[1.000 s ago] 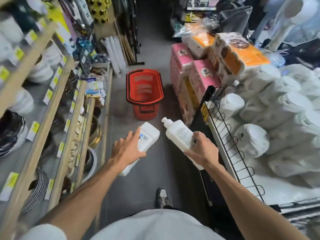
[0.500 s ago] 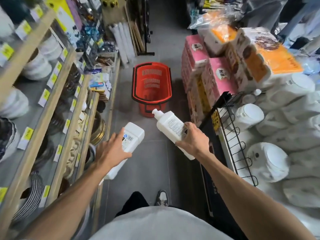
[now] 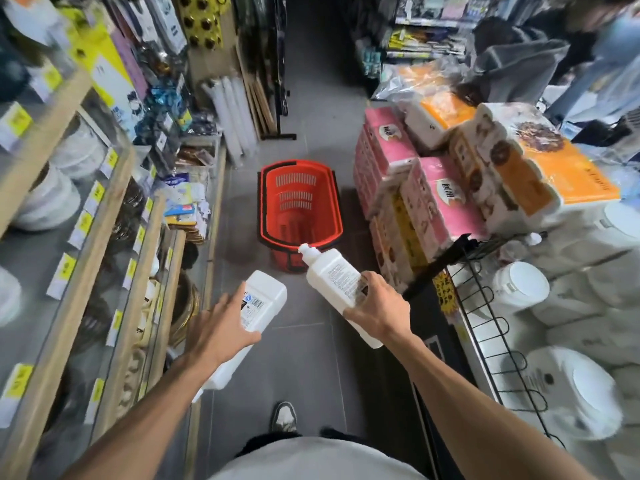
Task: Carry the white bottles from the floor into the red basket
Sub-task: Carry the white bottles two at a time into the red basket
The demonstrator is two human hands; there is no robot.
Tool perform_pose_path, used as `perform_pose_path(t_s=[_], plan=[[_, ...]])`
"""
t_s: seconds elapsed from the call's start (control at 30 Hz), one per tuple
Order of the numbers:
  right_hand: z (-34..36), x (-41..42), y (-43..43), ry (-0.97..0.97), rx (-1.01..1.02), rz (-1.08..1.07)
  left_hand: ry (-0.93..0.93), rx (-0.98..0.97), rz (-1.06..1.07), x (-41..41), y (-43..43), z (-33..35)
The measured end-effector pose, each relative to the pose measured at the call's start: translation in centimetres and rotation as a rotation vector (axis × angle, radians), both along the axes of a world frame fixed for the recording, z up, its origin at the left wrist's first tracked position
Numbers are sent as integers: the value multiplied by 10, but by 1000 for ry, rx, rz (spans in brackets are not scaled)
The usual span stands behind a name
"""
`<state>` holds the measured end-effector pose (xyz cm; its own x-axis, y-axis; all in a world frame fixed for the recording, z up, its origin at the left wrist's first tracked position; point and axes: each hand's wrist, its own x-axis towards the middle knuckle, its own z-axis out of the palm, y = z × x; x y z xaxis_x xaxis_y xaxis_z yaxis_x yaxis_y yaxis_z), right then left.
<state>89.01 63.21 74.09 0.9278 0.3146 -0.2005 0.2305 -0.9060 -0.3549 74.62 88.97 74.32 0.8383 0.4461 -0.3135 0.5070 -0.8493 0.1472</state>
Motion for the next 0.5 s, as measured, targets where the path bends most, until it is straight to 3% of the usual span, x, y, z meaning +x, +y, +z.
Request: perform_pose_path(t_s=[0.5], plan=[[-9, 145, 55, 0, 4, 1, 33, -29, -6, 153, 55, -7]])
